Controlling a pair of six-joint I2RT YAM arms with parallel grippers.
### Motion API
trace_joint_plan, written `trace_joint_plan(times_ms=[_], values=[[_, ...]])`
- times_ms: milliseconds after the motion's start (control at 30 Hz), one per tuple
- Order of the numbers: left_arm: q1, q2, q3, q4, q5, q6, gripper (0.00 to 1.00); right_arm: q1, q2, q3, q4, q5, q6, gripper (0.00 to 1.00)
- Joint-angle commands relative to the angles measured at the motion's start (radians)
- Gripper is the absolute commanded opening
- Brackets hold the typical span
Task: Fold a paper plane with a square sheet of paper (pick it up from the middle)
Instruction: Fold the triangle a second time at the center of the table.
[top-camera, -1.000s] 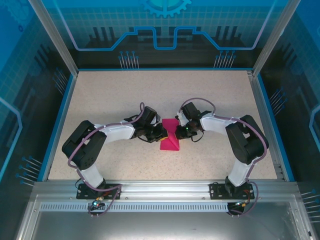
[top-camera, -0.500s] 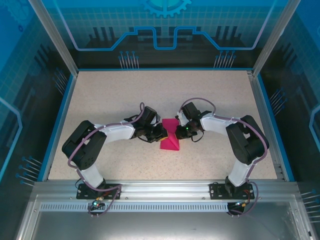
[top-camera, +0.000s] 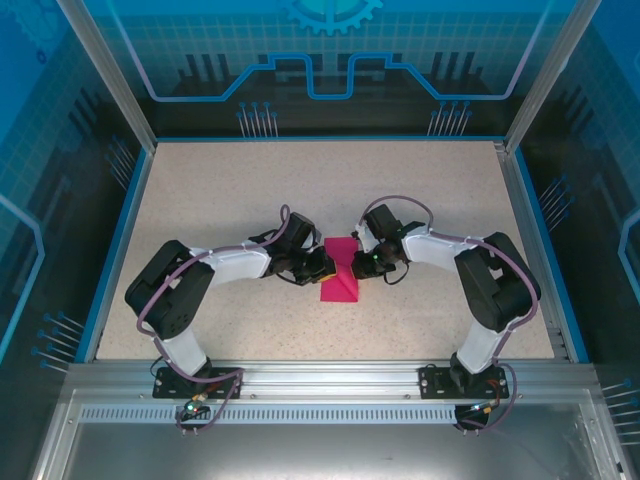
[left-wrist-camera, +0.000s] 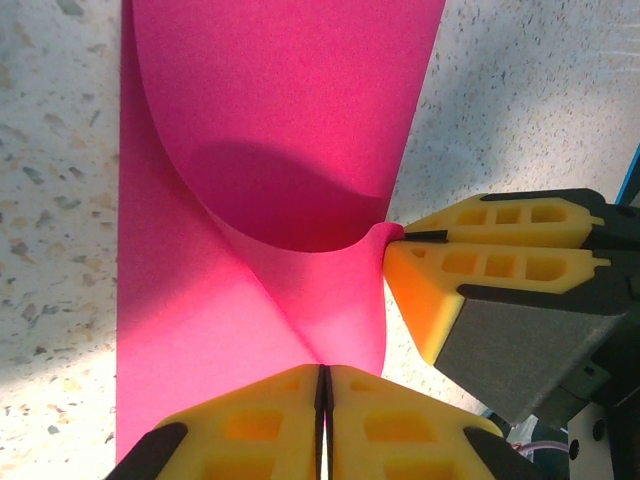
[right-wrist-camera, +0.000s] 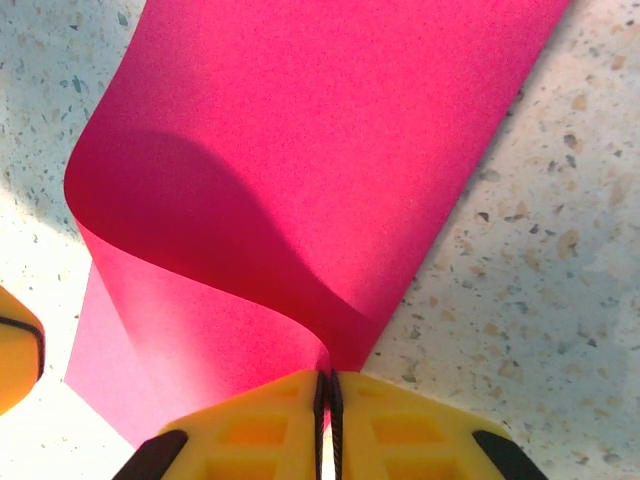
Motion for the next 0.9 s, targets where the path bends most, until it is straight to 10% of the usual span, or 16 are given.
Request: trace_joint_plan(times_ms=[0, 867], values=[[-0.008, 0.009, 0.030, -0.006, 0.020, -0.018, 0.11, -0.017, -0.019, -0.006, -0.022, -0.005, 0.011, 0.13], [-0.009, 0.022, 0.032, 0.018, 0.039, -0.028, 0.11, -0.015, 0.048, 0.028, -0.028, -0.005, 0.007, 0.13]])
